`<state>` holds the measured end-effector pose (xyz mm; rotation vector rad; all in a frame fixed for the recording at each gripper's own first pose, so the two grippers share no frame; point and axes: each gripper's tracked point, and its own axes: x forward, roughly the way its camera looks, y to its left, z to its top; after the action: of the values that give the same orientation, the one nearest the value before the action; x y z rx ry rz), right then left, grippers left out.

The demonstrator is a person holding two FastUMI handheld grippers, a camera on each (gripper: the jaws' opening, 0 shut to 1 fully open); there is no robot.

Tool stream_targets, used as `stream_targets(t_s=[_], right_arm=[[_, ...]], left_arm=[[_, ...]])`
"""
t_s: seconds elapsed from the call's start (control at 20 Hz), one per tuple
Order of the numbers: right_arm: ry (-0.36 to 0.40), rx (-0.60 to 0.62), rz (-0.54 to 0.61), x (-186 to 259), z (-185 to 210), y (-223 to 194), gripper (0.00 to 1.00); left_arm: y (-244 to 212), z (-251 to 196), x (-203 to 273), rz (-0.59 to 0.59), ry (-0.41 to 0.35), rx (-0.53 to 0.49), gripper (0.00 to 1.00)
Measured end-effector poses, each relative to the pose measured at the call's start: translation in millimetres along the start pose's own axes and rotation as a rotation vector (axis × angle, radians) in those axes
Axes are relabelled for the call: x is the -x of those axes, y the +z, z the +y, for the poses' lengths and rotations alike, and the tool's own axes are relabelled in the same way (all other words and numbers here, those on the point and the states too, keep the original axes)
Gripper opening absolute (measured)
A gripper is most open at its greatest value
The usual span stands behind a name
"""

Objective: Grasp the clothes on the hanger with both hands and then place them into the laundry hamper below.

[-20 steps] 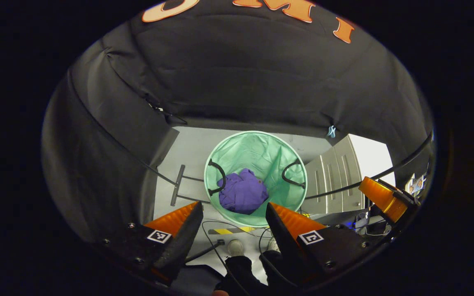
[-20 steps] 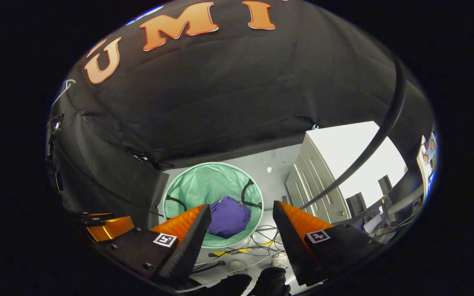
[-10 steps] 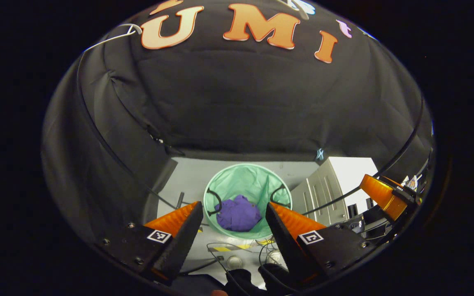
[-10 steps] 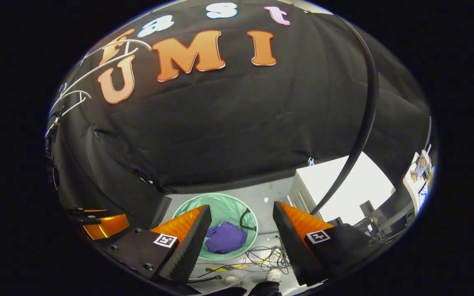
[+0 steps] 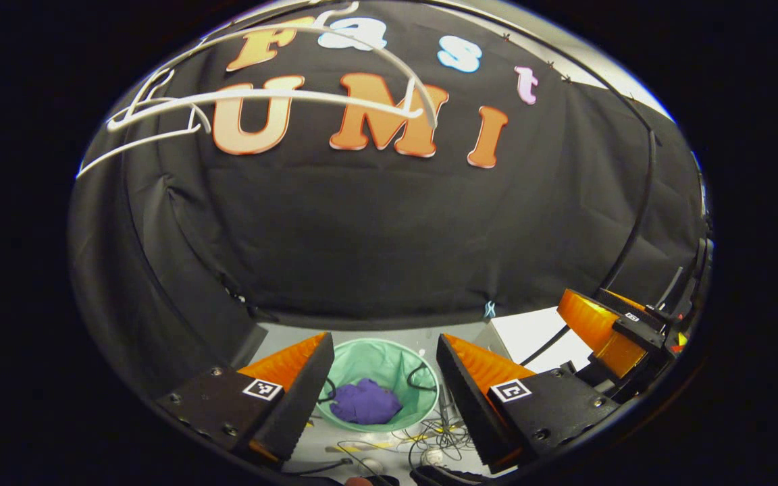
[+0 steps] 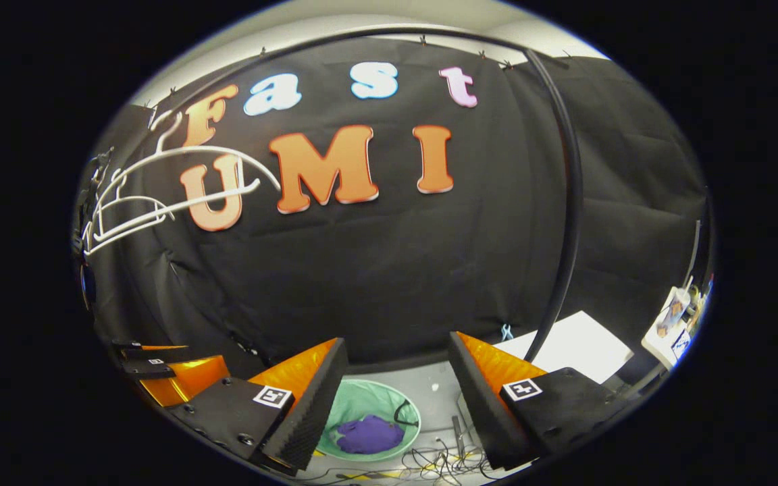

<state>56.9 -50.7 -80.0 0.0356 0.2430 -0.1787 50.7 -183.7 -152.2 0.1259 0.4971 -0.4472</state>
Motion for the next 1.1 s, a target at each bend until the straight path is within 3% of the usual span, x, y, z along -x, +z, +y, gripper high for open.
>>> stream_targets(t_s=[0.1, 0.15, 0.45, 0.65, 0.8, 0.95, 1.1], right_arm=[[0.01, -0.011, -0.062, 12, 1, 26, 0.98], [0.015, -0.018, -0.088, 15, 5, 35, 0.89], [0.04, -0.011, -0.247, 45, 13, 91, 0.89], [0.041, -0.003, -0.259, 50, 12, 89, 0.89], [0.047, -0.006, -0.259, 51, 14, 88, 0.89], [0.049, 0.001, -0.266, 55, 16, 89, 0.89], [0.049, 0.0, -0.266, 55, 17, 88, 0.89]], left_arm=[[22, -1, 7, -0.074, 0.01, -0.022, 0.97], [34, -2, 11, -0.11, 0.015, -0.027, 0.96], [95, -3, 38, -0.32, 0.031, -0.007, 0.95], [103, 1, 49, -0.355, 0.043, 0.002, 0.92], [102, 4, 51, -0.365, 0.062, -0.009, 0.99], [98, 8, 53, -0.361, 0.068, -0.005, 0.92], [103, 14, 56, -0.369, 0.08, 0.015, 0.92]])
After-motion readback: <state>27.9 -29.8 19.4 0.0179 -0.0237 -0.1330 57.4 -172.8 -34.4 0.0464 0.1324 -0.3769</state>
